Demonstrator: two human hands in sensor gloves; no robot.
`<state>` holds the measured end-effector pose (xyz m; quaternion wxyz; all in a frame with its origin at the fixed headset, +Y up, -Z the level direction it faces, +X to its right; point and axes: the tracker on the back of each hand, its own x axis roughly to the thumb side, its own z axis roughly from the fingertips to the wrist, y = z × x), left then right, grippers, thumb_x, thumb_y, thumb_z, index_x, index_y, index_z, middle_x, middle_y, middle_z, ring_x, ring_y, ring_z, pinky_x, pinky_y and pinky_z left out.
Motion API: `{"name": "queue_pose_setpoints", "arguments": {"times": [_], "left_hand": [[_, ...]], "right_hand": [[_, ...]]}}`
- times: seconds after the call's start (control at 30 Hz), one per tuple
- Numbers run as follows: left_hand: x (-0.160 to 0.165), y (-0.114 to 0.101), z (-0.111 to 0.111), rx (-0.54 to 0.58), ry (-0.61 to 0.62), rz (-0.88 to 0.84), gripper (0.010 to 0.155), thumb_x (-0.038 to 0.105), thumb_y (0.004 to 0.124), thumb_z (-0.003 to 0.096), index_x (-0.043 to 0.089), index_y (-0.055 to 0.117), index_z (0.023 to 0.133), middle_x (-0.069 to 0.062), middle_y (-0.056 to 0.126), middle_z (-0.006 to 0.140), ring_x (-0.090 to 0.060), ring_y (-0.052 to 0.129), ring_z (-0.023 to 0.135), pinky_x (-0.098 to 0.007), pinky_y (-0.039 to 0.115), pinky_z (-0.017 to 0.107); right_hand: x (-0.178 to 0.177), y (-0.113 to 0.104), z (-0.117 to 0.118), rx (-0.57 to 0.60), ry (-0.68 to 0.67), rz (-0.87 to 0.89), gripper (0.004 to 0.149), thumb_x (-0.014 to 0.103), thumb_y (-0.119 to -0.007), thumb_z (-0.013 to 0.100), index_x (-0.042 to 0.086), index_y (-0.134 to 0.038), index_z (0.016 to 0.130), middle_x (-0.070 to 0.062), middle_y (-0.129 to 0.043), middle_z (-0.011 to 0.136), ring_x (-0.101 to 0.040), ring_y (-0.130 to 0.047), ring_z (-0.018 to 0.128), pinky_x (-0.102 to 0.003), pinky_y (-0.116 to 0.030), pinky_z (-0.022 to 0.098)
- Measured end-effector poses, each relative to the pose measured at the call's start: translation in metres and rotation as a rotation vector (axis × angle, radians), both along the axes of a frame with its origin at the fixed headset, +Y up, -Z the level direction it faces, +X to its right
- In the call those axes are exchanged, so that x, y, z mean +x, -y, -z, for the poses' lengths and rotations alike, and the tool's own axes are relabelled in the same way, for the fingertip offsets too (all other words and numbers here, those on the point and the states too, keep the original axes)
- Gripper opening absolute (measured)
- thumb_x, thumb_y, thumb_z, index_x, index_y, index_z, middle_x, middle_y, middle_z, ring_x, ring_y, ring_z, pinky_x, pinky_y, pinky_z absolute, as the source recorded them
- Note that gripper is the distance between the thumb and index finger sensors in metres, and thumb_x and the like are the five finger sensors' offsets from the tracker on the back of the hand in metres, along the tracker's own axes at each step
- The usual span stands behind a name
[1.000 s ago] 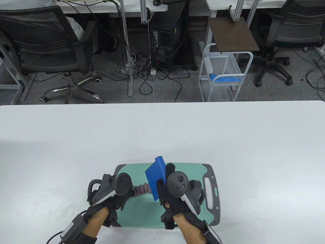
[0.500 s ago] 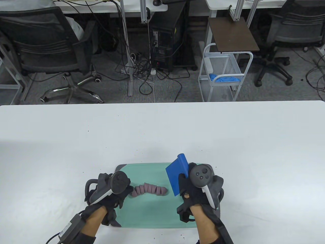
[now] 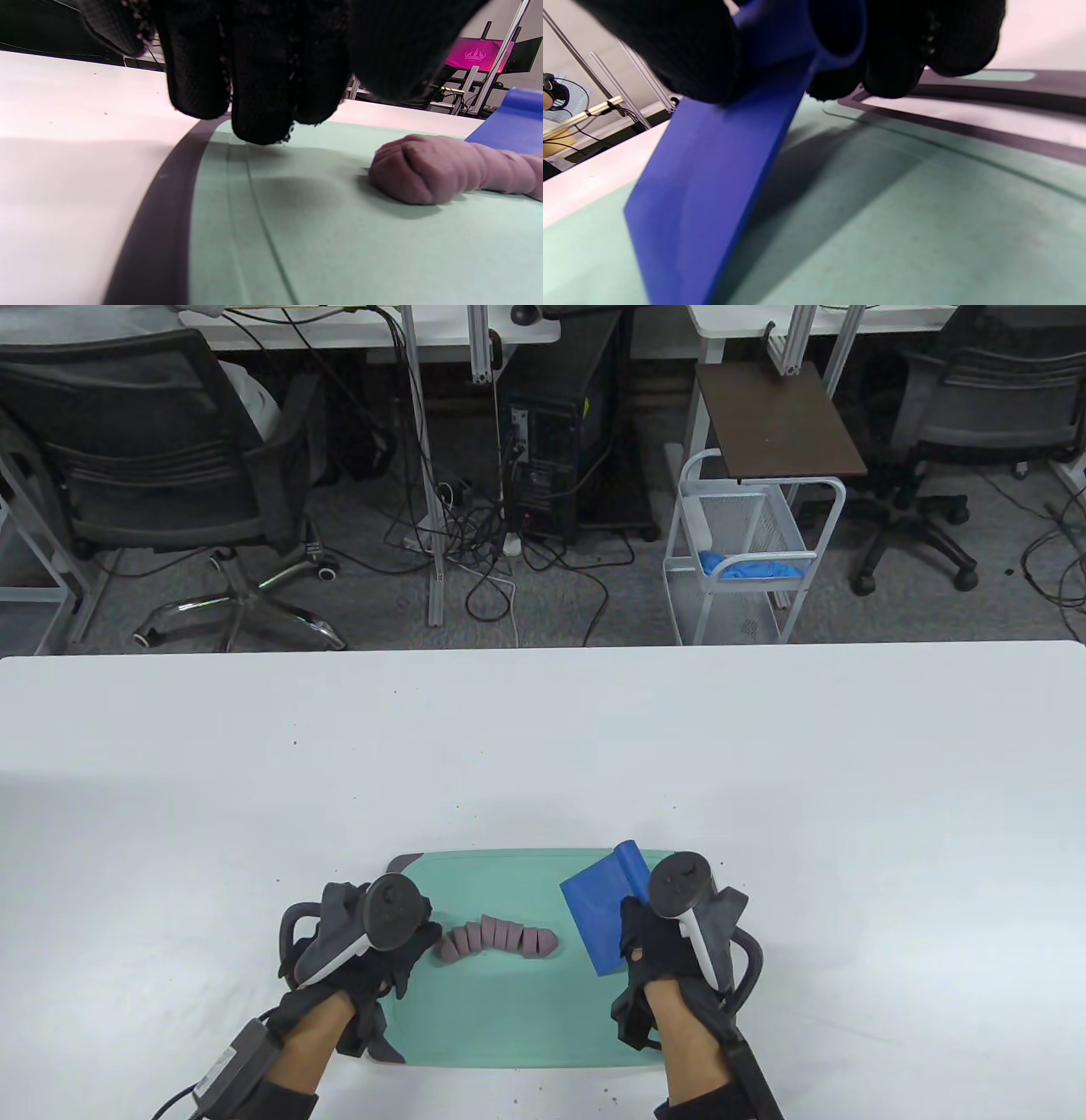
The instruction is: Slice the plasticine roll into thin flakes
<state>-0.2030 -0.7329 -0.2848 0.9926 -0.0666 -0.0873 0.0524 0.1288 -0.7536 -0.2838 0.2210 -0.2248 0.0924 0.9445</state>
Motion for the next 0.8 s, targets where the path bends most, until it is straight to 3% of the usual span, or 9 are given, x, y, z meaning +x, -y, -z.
{"name": "queue_pose_setpoints", "arguments": {"times": [0.17, 0.53, 0.8], "left_hand": [[-0.001, -0.001, 0.000, -0.003, -0.006, 0.000, 0.053, 0.056, 0.084, 0.0333, 0.029, 0.095, 0.077, 0.004, 0.107, 0.075, -0.034, 0.097, 0.085, -0.059, 0.069, 0.069], [-0.002, -0.002, 0.000, -0.005, -0.008, 0.007, 0.053, 0.056, 0.084, 0.0334, 0.029, 0.095, 0.077, 0.003, 0.106, 0.076, -0.034, 0.097, 0.086, -0.059, 0.069, 0.069], [-0.008, -0.013, -0.007, 0.032, -0.008, -0.022, 0.057, 0.057, 0.082, 0.0338, 0.029, 0.091, 0.082, 0.002, 0.103, 0.082, -0.035, 0.094, 0.089, -0.059, 0.069, 0.069]], "right_hand": [[0.004, 0.007, 0.001, -0.079, 0.009, -0.018, 0.067, 0.040, -0.082, 0.044, 0.006, -0.065, 0.099, -0.020, -0.075, 0.086, -0.050, -0.069, 0.084, -0.063, -0.063, 0.062], [0.004, 0.006, 0.001, -0.090, -0.006, -0.033, 0.068, 0.038, -0.081, 0.045, 0.008, -0.061, 0.102, -0.020, -0.073, 0.089, -0.049, -0.068, 0.085, -0.063, -0.062, 0.062], [0.009, -0.018, -0.005, 0.007, -0.059, 0.018, 0.071, 0.040, -0.082, 0.044, 0.010, -0.059, 0.103, -0.022, -0.067, 0.096, -0.052, -0.062, 0.090, -0.065, -0.059, 0.063]]}}
